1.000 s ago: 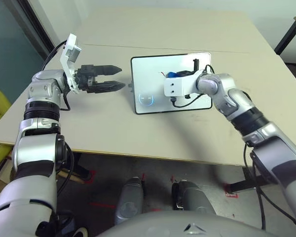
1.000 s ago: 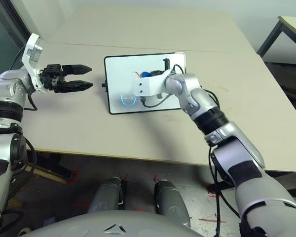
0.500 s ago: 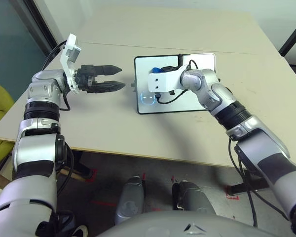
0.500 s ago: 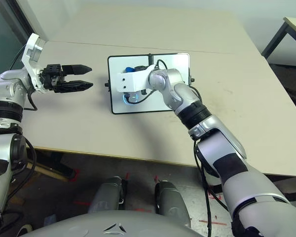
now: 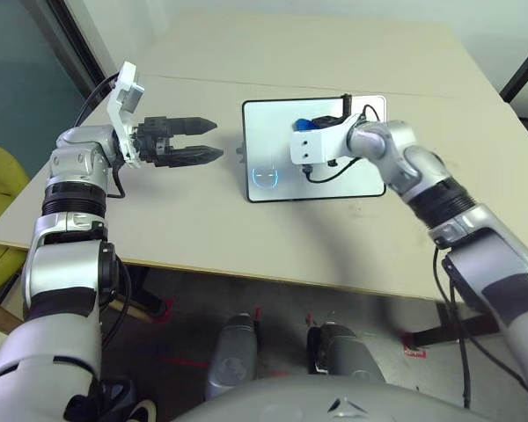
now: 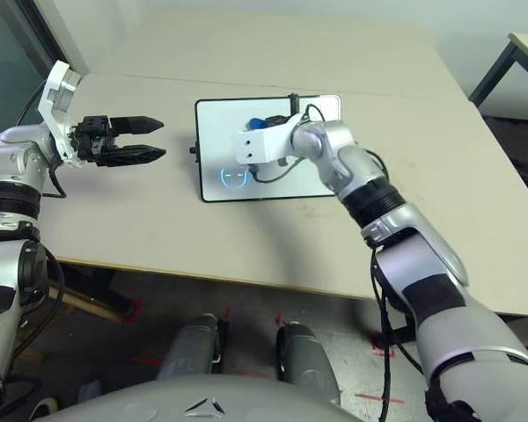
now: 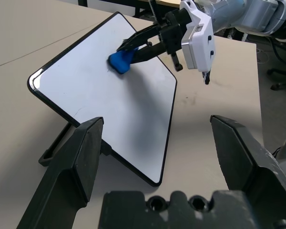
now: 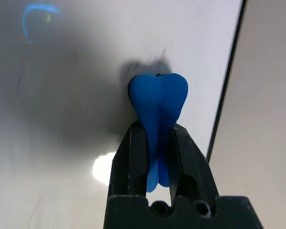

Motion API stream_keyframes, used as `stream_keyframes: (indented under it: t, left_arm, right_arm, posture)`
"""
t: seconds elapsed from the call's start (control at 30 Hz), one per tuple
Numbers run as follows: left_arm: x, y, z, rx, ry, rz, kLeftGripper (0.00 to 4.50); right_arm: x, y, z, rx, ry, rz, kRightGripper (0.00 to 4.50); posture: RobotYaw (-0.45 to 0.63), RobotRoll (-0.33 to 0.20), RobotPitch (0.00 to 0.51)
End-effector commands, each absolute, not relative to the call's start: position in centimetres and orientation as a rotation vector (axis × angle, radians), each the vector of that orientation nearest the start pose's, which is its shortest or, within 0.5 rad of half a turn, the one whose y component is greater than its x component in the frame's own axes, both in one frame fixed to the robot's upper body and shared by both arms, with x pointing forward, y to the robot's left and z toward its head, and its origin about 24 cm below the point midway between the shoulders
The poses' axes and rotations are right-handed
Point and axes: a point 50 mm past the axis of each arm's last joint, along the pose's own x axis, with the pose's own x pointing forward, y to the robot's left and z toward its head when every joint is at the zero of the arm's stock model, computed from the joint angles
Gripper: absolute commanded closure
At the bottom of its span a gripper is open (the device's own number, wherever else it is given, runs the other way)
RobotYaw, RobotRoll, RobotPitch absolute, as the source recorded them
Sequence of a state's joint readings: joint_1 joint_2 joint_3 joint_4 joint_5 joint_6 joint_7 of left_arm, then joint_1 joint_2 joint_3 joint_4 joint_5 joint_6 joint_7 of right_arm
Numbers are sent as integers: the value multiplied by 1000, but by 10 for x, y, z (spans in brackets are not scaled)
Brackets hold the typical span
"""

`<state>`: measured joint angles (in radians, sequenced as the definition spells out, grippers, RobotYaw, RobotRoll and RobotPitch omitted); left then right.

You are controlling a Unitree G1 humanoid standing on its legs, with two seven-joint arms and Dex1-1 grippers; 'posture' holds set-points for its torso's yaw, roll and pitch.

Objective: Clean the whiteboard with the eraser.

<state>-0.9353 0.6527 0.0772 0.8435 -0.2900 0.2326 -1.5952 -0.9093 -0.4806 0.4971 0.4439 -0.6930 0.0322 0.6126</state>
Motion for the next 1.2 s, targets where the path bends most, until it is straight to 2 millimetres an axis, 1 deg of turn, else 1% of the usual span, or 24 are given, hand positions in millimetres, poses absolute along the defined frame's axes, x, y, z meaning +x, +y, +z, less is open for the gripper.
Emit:
stream_keyframes:
  t: [0.03,0.2,0.27,0.3,0.4,0.43,0.5,0.53,0.67,0.7,0.83,0.97,1.07,1.2]
  left_arm:
    - [347,245,193,70,115,-1282,0]
    - [347,245,192,67,117,-1280,0]
    - [347,245,191,65,118,-1276,0]
    - [347,246,191,64,118,-1272,0]
    - [346,251,190,58,117,-1251,0]
    - [345,251,190,56,117,-1248,0]
    - [344,254,189,56,119,-1246,0]
    - [343,254,189,57,120,-1245,0]
    - [343,255,188,53,123,-1240,0]
    - [343,255,188,53,123,-1241,0]
    - [345,251,188,52,122,-1247,0]
    - [346,249,188,51,120,-1251,0]
    - [345,250,188,51,120,-1252,0]
    - [344,253,189,54,122,-1247,0]
  right_arm:
    - [372,-137,159,-1533,81,645,4121]
    - [369,-155,160,-1509,111,611,4121]
    - [367,-158,162,-1435,112,606,4121]
    - [365,-159,163,-1328,129,607,4121]
    - [356,-173,167,-855,204,580,4121]
    - [353,-177,169,-768,220,569,4121]
    - [346,-192,176,-530,269,507,4121]
    - [343,-196,178,-461,285,488,4121]
    - [332,-239,179,-146,427,285,4121]
    - [331,-245,177,-92,453,251,4121]
    - [328,-263,158,48,569,102,4121]
    - [327,-268,133,150,648,-1,4121]
    - [325,-271,119,160,721,-65,4121]
    - [325,-274,109,155,765,-120,4121]
  posture:
    - [187,0,50]
    - [184,0,51]
    - [186,0,54]
    - [186,0,54]
    - [192,0,59]
    - [192,0,59]
    - [196,0,64]
    - [196,0,64]
    - [180,0,71]
    - [180,0,71]
    - [169,0,72]
    - [172,0,73]
    - [177,0,74]
    - [186,0,74]
